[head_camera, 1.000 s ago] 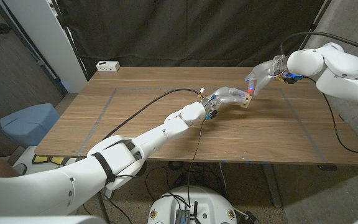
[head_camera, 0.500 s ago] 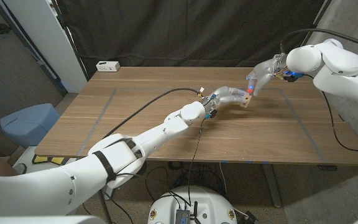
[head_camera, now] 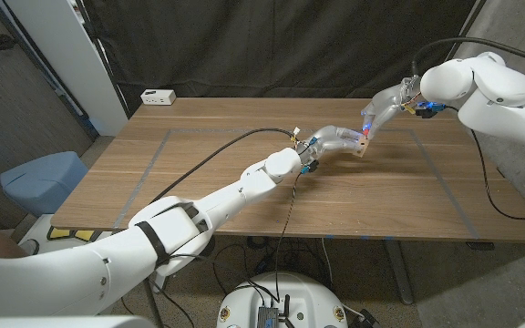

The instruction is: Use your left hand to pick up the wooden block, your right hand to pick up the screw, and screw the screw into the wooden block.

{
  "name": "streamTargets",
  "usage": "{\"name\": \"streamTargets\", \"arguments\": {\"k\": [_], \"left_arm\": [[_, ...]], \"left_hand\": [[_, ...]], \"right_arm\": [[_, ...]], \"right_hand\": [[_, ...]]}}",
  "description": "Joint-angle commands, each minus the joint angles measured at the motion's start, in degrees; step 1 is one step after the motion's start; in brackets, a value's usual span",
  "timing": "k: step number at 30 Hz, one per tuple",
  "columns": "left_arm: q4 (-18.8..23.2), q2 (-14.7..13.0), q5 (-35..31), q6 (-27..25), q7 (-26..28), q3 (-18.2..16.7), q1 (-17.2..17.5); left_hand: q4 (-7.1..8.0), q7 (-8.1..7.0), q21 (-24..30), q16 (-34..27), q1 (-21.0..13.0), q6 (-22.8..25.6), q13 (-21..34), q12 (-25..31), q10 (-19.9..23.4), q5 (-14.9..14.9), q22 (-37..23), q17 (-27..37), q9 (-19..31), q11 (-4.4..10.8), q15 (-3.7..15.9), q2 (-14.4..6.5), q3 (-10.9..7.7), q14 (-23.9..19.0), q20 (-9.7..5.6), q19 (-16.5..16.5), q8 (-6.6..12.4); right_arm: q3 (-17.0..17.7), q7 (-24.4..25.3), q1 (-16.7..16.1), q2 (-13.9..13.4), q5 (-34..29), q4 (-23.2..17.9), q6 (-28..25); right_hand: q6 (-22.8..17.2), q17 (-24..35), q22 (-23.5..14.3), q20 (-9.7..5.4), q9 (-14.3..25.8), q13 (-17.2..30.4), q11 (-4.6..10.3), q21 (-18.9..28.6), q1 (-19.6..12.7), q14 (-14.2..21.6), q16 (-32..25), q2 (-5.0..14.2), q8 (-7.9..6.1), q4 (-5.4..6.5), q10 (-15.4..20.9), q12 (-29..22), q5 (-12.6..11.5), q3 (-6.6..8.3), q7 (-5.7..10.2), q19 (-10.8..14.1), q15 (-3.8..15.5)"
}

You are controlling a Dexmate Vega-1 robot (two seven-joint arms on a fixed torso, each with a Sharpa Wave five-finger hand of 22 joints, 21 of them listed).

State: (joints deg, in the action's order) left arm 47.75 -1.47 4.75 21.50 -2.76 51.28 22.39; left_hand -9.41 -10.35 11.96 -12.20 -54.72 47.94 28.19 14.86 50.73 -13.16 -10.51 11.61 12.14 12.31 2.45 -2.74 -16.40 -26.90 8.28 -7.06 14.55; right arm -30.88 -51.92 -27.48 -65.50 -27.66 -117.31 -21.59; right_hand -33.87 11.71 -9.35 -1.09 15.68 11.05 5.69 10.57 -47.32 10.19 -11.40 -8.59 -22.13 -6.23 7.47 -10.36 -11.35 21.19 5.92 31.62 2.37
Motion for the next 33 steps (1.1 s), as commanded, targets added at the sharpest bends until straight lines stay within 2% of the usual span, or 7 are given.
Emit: {"name": "streamTargets", "arguments": {"k": [1, 8, 14, 33], "left_arm": [[2.18, -0.79, -0.44, -0.99, 0.68, 0.07, 0.91], [2.75, -0.99, -0.61, -1.46, 0.85, 0.1, 1.06], [1.66, -0.55, -0.48, -1.01, 0.56, 0.13, 0.66], [-1.09, 0.36, -0.26, 0.54, 0.39, 0.05, -0.26]], "left_hand": [[0.74, 1.35, -0.08, 0.11, 0.49, 5.24, 5.42, 0.62, 0.78, -0.3, -0.1, 0.07, 0.1, -0.09, 3.07, -1.42, -0.99, -0.42, -0.02, 0.18, 0.26], [0.74, 1.32, -0.08, 0.1, 0.52, 5.31, 5.41, 0.56, 0.63, -0.29, -0.1, 0.07, 0.11, -0.08, 3.01, -1.36, -0.96, -0.45, -0.04, 0.19, 0.28], [0.81, 1.31, -0.08, 0.09, 0.59, 5.29, 5.4, 0.56, 0.66, -0.28, -0.1, 0.1, 0.11, -0.06, 3.08, -1.43, -0.95, -0.41, 0.0, 0.2, 0.26], [0.79, 1.26, -0.09, 0.09, 0.62, 5.36, 5.41, 0.55, 0.65, -0.28, -0.1, 0.06, 0.11, -0.06, 3.12, -1.38, -0.96, -0.48, 0.04, 0.22, 0.26]], "right_arm": [[0.57, 0.62, 0.14, -0.92, 3.23, -0.91, -1.66], [1.3, 2.5, -0.85, -2.1, 4.79, -1.41, -2.22], [1.84, 4.14, -1.61, -2.9, 5.92, -1.86, -2.52], [0.56, 5.52, -1.1, -2.59, 6.31, -1.25, -3.07]], "right_hand": [[-0.25, 0.04, -0.18, 0.57, 0.02, 0.18, -0.43, -0.1, 0.47, -0.25, 0.12, -0.03, 0.22, -0.04, -0.02, -0.1, -0.08, -0.49, -0.82, 0.18, 1.18], [-1.19, -0.16, -0.18, 0.5, -0.14, 0.17, -0.36, -0.02, -0.56, -0.07, 0.06, 0.37, -0.07, -0.71, 0.12, -0.26, -0.24, -0.05, -0.89, 0.32, 1.25], [-2.23, -0.29, -0.17, 0.38, -0.29, 0.16, 0.02, 0.07, -1.24, 0.52, -0.15, 0.58, -0.41, -1.22, 0.61, -0.49, -0.32, 0.27, -1.15, 0.56, 1.54], [-3.26, -0.38, -0.16, 0.12, -0.55, 0.14, -0.39, 0.16, -2.07, 1.08, -0.31, 0.97, -0.67, -1.82, 1.32, -0.71, -0.41, 0.8, -1.27, 0.95, 1.36]]}}
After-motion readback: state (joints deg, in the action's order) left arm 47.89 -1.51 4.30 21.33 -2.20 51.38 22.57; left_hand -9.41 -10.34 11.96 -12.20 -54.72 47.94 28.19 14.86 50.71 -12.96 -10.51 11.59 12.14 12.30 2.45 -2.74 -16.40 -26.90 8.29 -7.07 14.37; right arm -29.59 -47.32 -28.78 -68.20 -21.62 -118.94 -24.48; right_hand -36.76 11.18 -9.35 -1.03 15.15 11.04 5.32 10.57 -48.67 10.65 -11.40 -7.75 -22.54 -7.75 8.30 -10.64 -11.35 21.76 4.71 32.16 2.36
